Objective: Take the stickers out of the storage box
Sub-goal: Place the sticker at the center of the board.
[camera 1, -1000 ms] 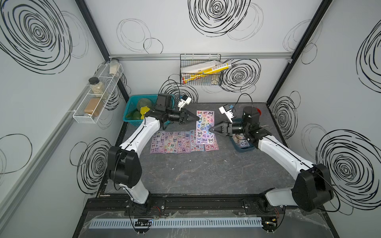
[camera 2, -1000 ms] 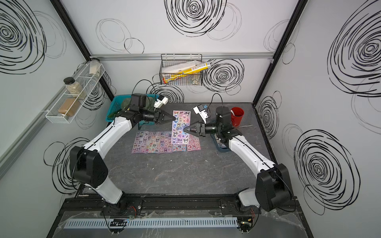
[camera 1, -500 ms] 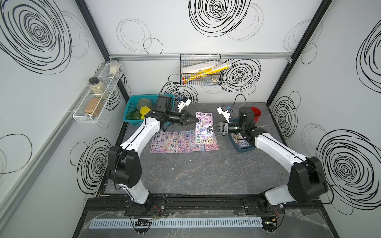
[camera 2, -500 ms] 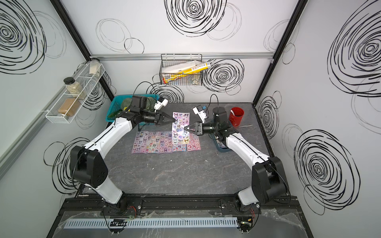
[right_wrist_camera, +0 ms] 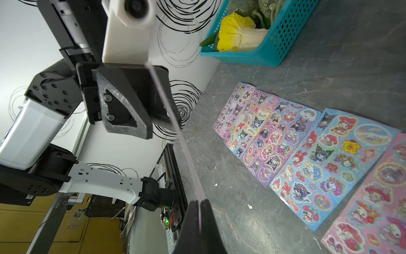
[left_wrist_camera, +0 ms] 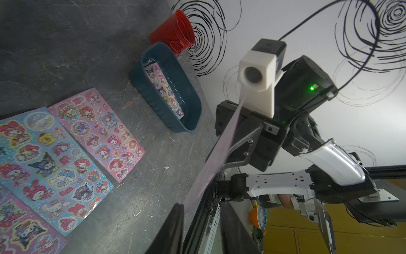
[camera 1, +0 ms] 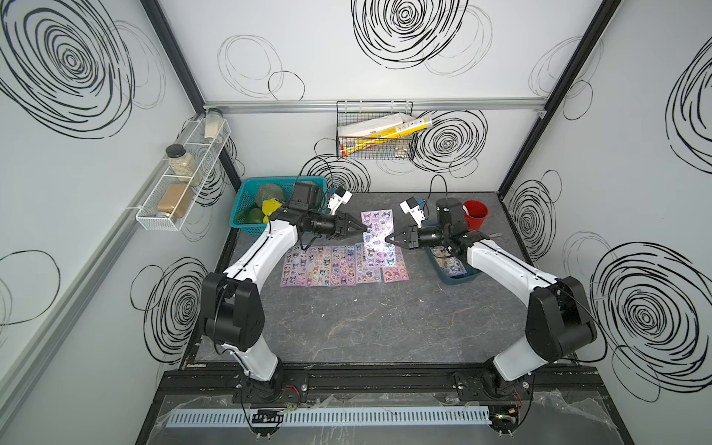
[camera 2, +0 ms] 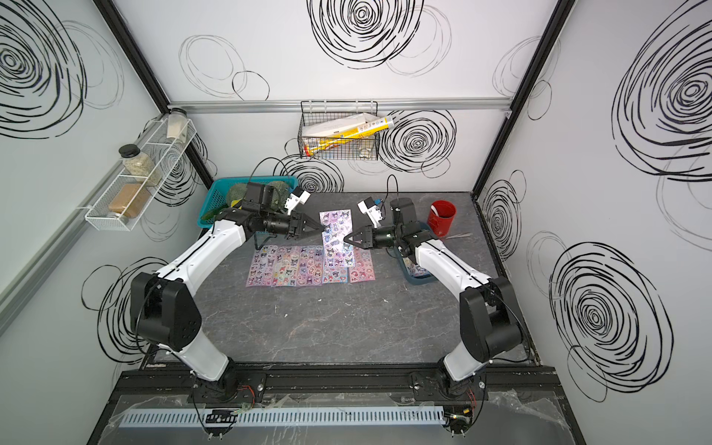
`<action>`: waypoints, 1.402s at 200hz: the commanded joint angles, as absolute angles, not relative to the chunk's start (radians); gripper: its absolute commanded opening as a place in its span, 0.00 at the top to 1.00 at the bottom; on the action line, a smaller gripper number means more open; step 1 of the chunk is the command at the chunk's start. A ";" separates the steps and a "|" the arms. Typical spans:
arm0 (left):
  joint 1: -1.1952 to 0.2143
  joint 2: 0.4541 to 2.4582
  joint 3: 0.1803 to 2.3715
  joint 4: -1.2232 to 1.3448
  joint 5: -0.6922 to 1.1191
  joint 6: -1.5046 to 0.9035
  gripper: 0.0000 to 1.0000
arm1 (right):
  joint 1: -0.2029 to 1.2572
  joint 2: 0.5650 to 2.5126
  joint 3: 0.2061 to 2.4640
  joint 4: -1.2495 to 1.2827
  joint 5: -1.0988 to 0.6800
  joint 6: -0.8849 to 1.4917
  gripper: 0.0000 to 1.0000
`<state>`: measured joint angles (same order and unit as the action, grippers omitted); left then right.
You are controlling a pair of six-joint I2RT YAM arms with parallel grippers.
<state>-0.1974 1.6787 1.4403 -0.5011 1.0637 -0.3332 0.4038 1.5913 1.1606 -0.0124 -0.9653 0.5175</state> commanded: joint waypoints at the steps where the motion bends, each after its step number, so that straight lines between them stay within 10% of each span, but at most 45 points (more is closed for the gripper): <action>1: -0.135 1.629 1.417 -0.523 0.987 -0.293 0.65 | 0.415 1.631 1.218 -0.080 -0.916 0.492 1.00; 75: -0.012 1.504 1.263 -0.496 0.864 -0.265 0.63 | 0.463 1.918 1.474 -0.119 -0.765 0.536 1.00; 174: -0.005 1.346 1.180 -0.492 0.525 -0.234 0.63 | 0.541 2.584 2.368 -0.273 -0.801 0.701 1.00; 280: 0.002 1.260 1.042 -0.404 0.493 -0.219 0.63 | 0.526 2.752 2.413 -0.230 -0.787 0.697 0.99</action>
